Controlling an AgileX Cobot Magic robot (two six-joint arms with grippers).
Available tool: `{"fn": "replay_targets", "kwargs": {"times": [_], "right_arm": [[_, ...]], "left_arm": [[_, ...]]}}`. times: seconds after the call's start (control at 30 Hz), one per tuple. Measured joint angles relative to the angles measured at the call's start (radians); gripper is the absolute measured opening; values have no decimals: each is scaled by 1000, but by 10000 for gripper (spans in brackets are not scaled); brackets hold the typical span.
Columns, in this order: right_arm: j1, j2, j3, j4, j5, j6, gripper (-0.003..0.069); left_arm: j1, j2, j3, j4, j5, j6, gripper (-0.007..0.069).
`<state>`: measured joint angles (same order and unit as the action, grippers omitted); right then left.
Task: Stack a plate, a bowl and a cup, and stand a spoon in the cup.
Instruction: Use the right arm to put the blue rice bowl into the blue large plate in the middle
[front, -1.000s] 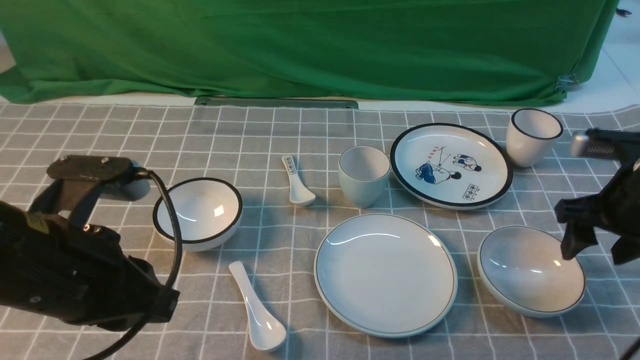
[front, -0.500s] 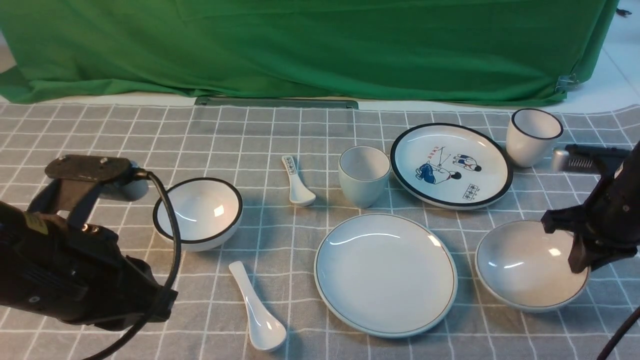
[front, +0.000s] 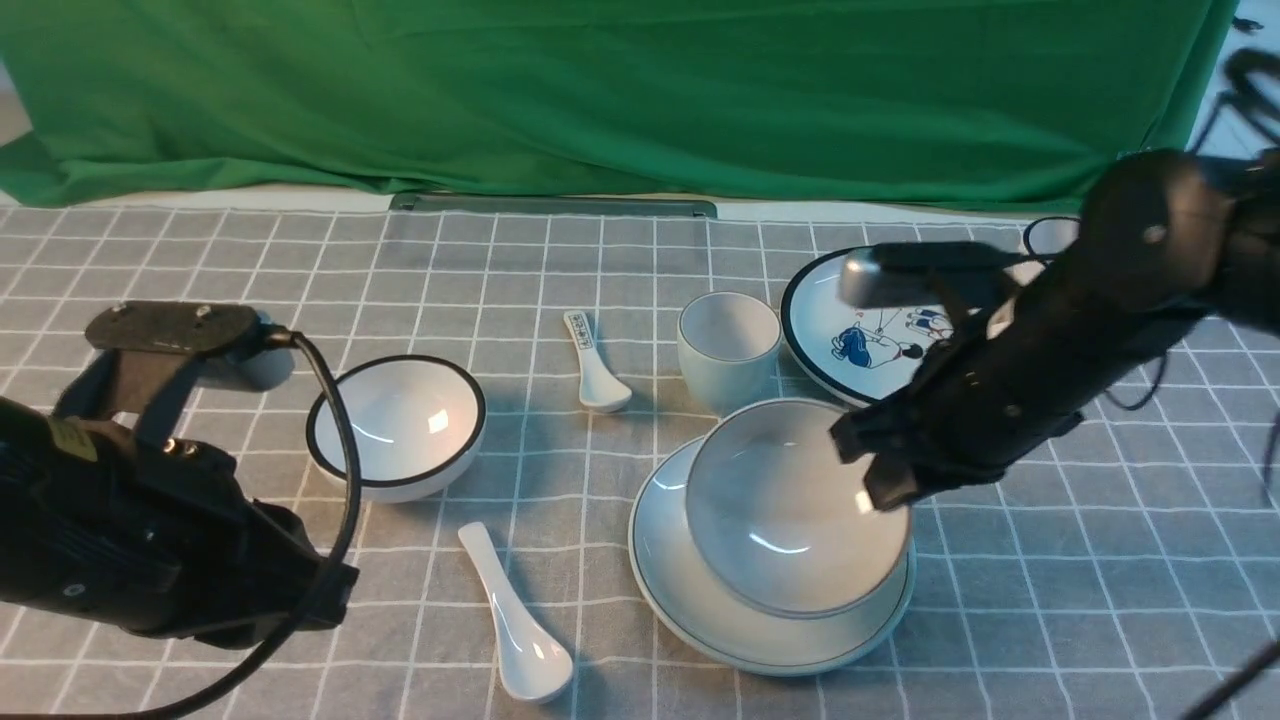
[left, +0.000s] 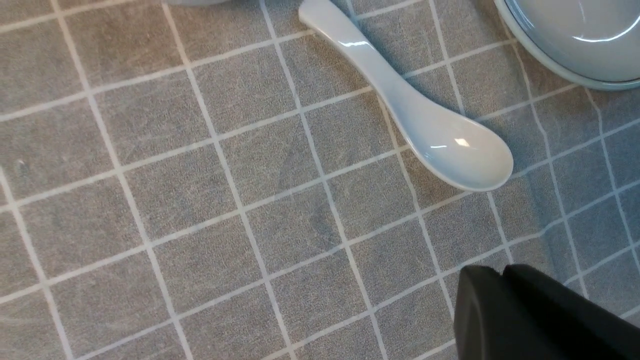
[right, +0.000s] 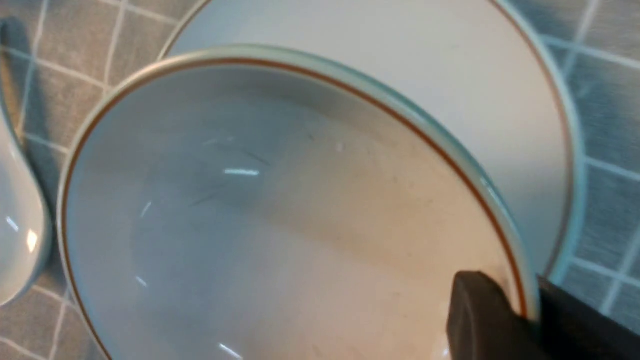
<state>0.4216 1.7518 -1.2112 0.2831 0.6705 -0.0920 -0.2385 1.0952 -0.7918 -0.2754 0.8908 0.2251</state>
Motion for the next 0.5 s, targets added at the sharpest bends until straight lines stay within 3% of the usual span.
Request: {"fn": "replay_targets", "kwargs": {"times": [0.5], "right_arm": [[3, 141, -71, 3, -12, 9, 101]], "left_arm": [[0, 0, 0, -19, 11, 0, 17]]}}
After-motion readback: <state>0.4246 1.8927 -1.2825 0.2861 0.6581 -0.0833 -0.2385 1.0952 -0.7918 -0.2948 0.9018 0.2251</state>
